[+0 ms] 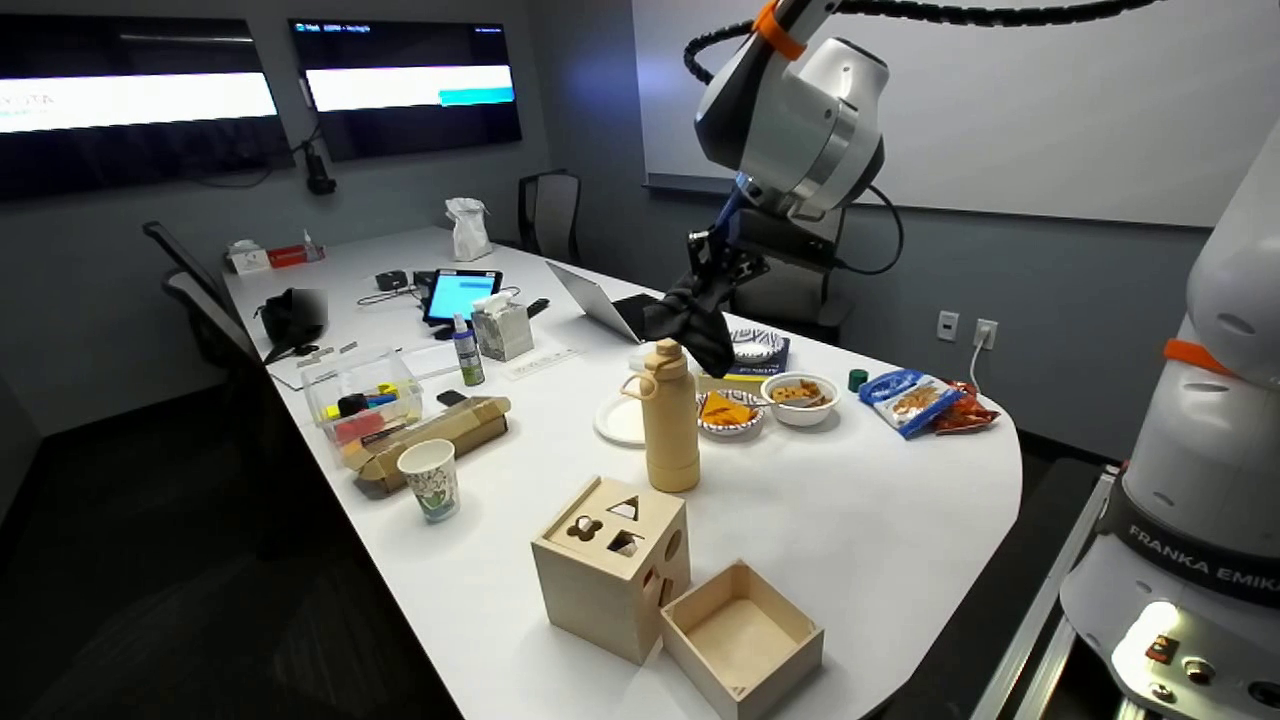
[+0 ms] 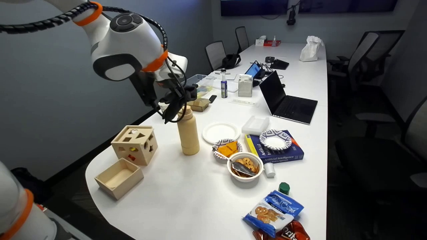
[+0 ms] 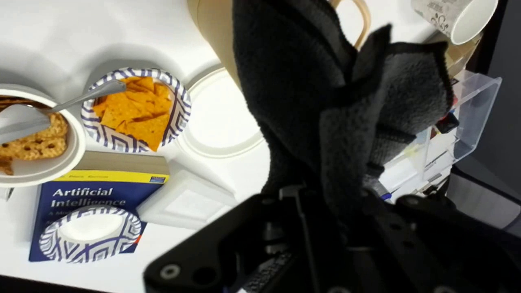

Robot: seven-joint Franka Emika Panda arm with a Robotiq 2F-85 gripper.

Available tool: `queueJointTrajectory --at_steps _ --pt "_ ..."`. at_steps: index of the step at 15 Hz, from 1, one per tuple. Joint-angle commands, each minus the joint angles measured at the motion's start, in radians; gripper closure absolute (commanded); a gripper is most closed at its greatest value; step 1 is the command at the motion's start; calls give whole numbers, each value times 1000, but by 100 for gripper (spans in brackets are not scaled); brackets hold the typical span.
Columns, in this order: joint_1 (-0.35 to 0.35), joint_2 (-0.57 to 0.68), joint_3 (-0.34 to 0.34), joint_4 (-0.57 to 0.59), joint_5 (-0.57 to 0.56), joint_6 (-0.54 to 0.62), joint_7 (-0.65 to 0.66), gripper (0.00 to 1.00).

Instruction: Use the towel to wipe the bottle

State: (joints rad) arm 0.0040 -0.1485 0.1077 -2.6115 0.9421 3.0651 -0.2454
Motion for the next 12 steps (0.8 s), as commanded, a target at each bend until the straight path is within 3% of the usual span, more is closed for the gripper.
queueJointTrajectory --at_steps 1,7,12 --pt "-11 106 -4 88 -29 -26 13 97" --pt "-25 240 -28 145 -67 -5 47 97" --pt "-28 275 -61 157 -93 -8 79 97"
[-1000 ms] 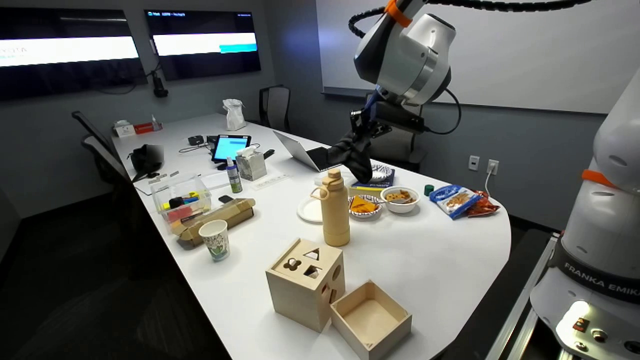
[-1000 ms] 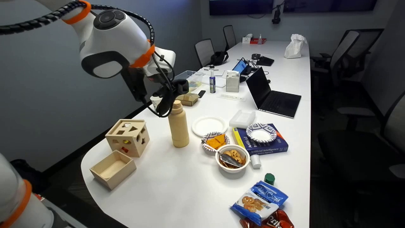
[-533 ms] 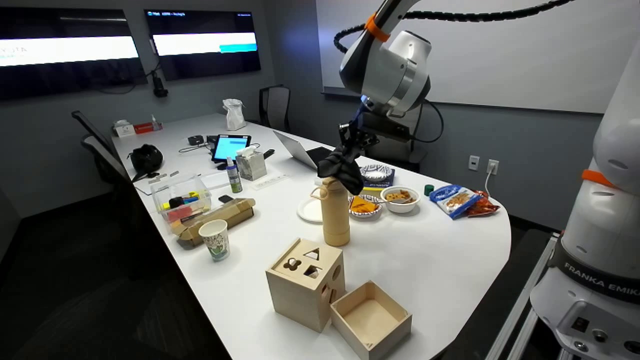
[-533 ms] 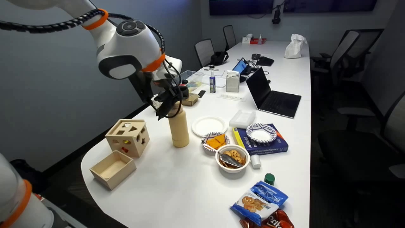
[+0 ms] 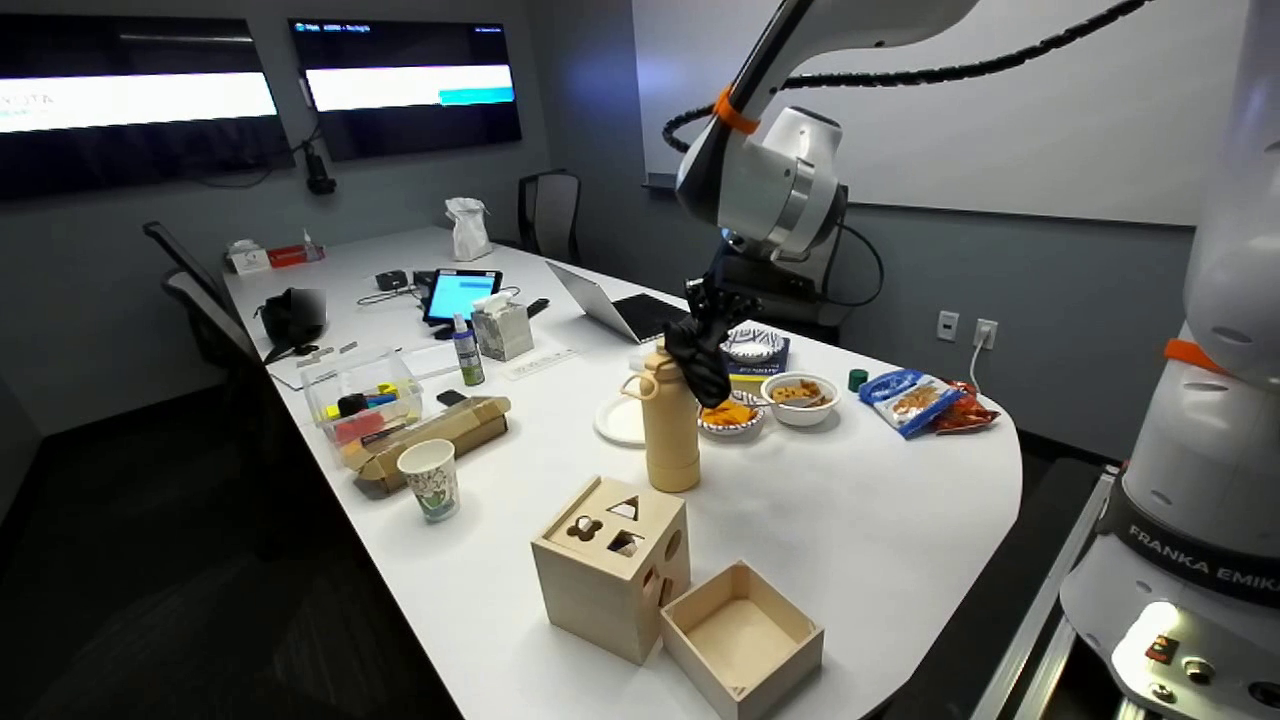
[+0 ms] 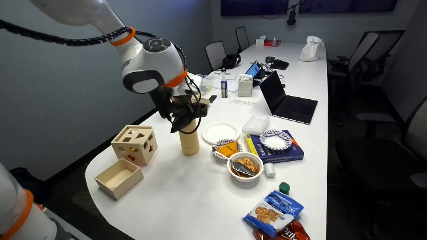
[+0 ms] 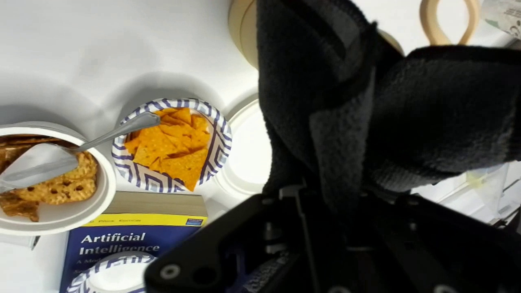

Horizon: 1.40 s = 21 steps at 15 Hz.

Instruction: Use the towel to wipe the bottle

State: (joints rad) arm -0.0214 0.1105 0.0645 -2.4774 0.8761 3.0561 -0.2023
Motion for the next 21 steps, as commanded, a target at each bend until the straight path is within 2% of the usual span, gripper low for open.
queueJointTrajectory --at_steps 1,8,16,21 --pt "-2 12 -23 23 -24 0 39 97" --pt "0 -25 -28 71 -2 -2 32 97" --pt "5 44 -35 133 -33 -43 47 97" --pt "21 89 -68 139 -129 -67 117 97"
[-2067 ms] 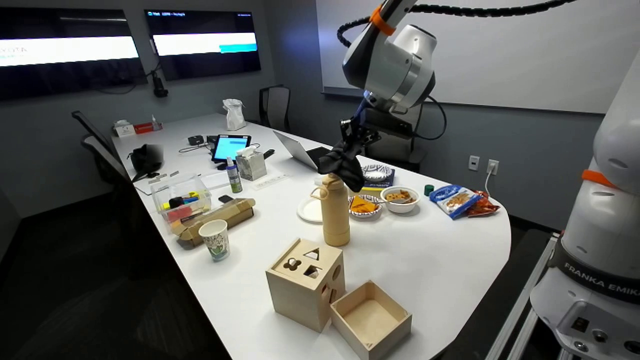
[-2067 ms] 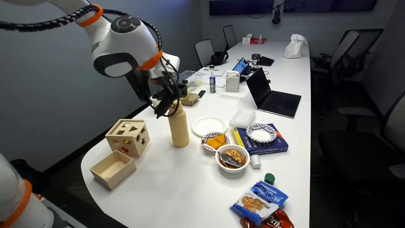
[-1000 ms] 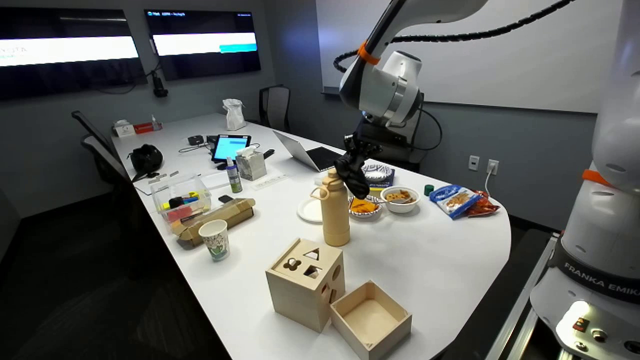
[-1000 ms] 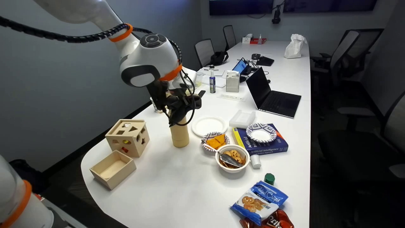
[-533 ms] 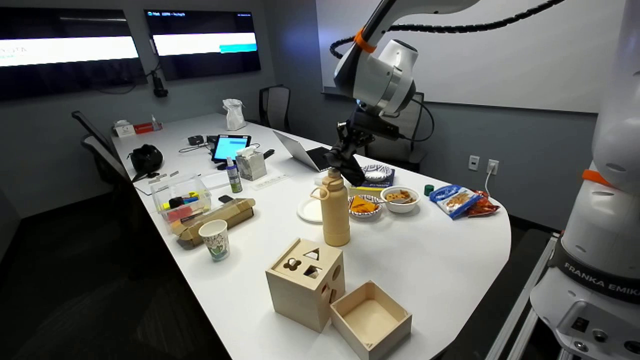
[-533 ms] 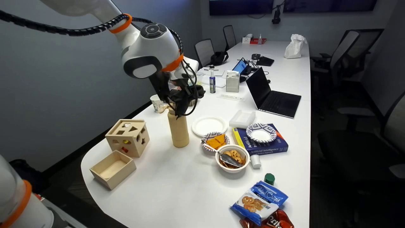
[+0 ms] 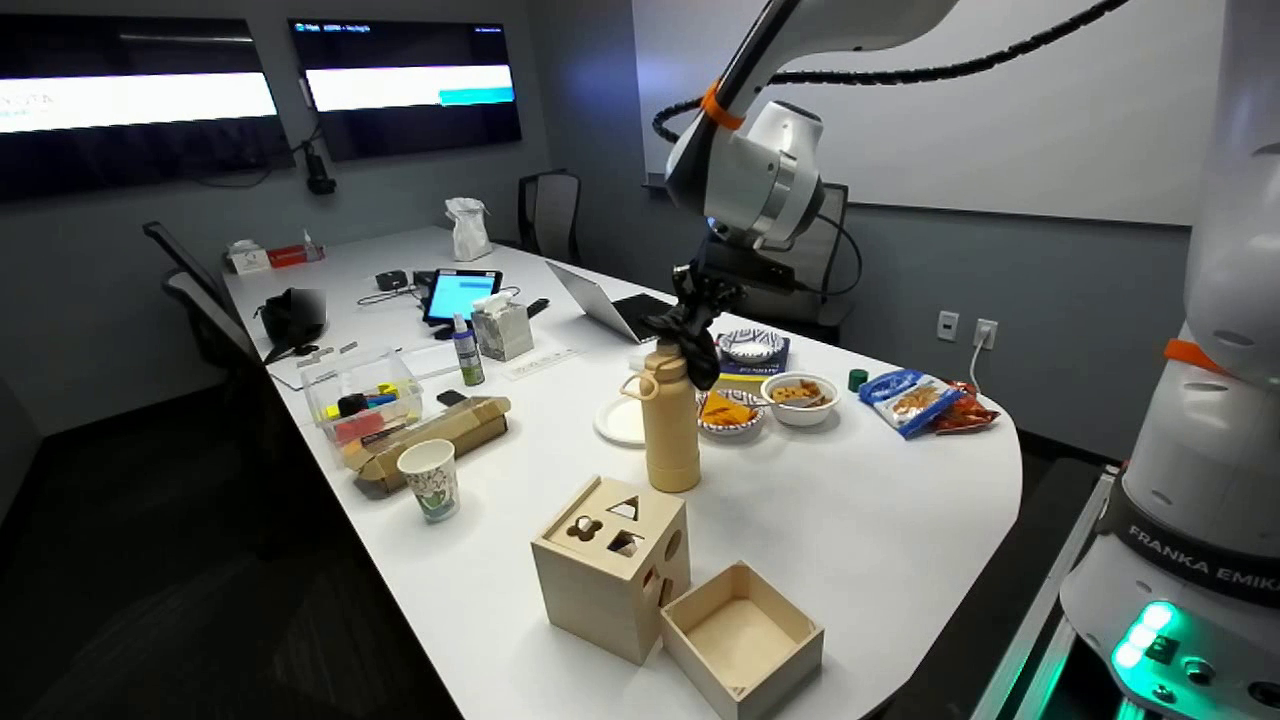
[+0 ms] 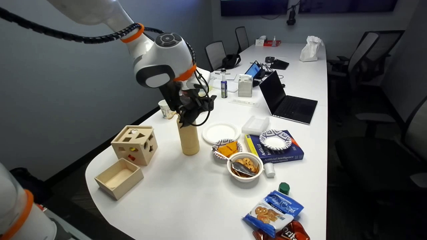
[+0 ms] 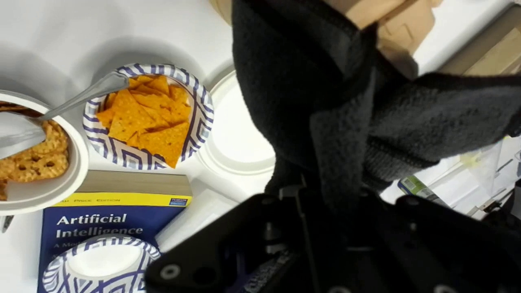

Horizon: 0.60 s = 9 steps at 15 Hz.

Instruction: Use the towel to wipe the bottle

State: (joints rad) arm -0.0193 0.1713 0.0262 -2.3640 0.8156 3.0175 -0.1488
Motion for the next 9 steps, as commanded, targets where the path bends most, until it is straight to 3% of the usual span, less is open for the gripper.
queueJointTrajectory --at_steps 1,4,6,9 --pt "26 31 -37 27 -95 -26 84 97" --pt "52 20 -55 33 -169 -21 139 97" --pt "44 10 -41 36 -284 -14 218 97" --pt "138 12 -130 60 -439 -25 329 97"
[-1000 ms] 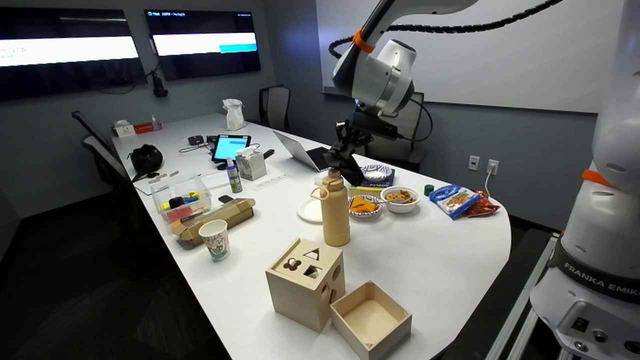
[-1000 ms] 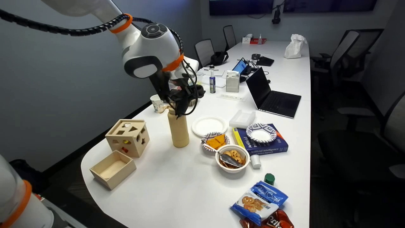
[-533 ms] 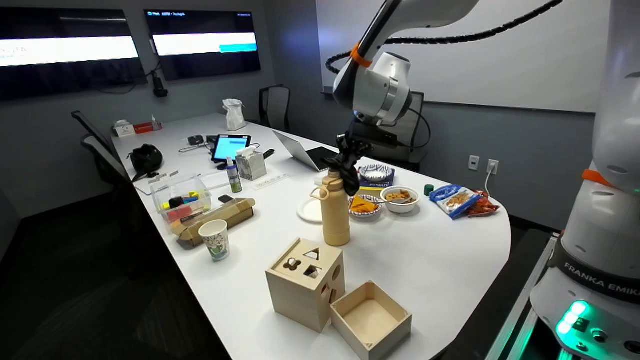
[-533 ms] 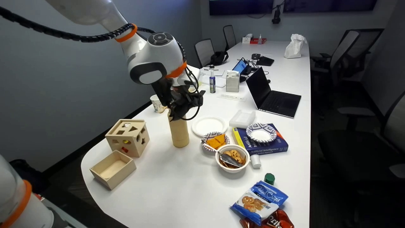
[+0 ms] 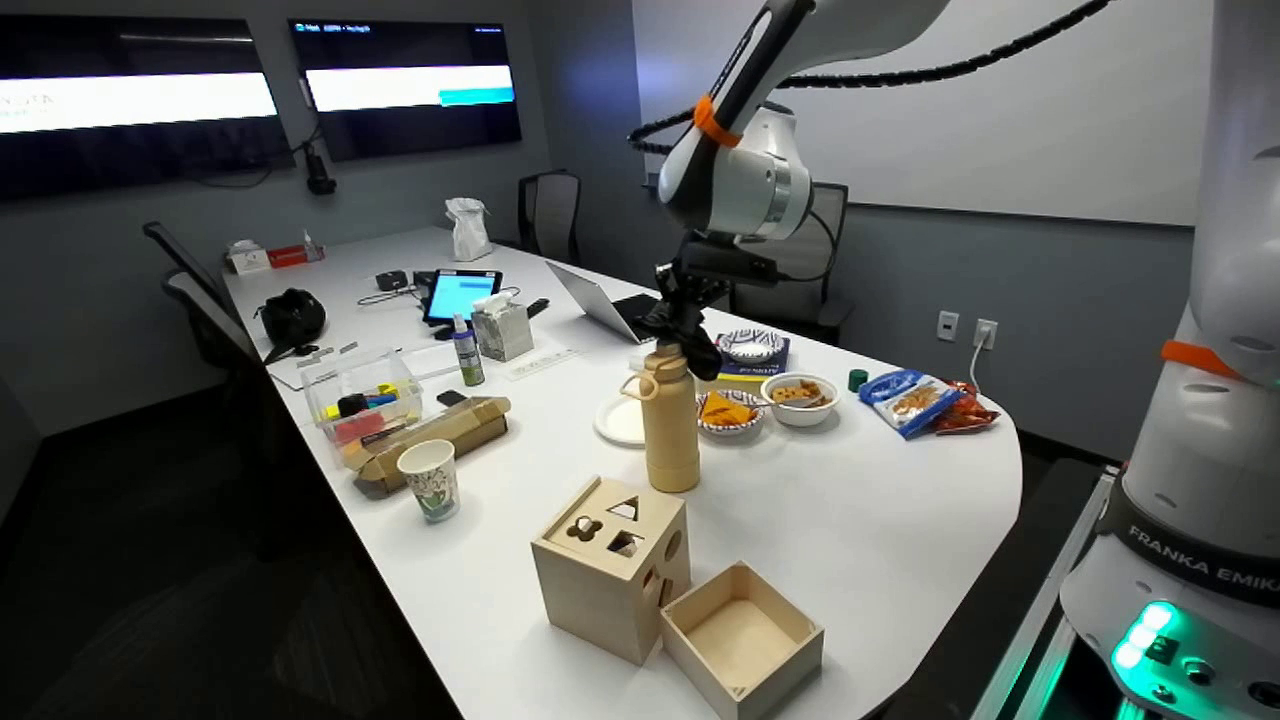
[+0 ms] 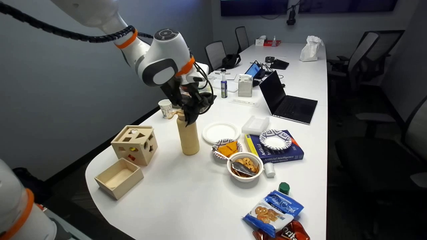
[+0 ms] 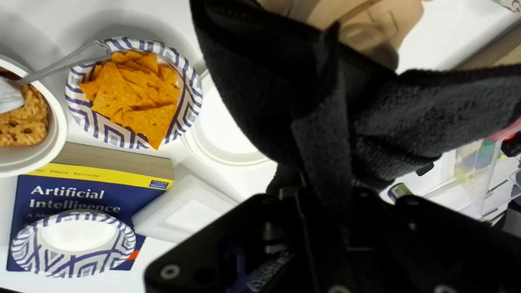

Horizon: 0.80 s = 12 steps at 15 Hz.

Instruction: Use the towel to wipe the bottle

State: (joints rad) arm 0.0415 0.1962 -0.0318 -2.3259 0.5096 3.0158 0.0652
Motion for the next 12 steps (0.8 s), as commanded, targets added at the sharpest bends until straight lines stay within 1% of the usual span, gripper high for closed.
queueJointTrajectory --at_steps 1,4,6,12 --pt "99 -10 -94 32 -180 -30 148 97" --pt "171 14 -169 71 -322 -59 256 97" --pt "207 34 -211 101 -402 -102 322 97" --pt "286 93 -283 186 -560 -224 467 97"
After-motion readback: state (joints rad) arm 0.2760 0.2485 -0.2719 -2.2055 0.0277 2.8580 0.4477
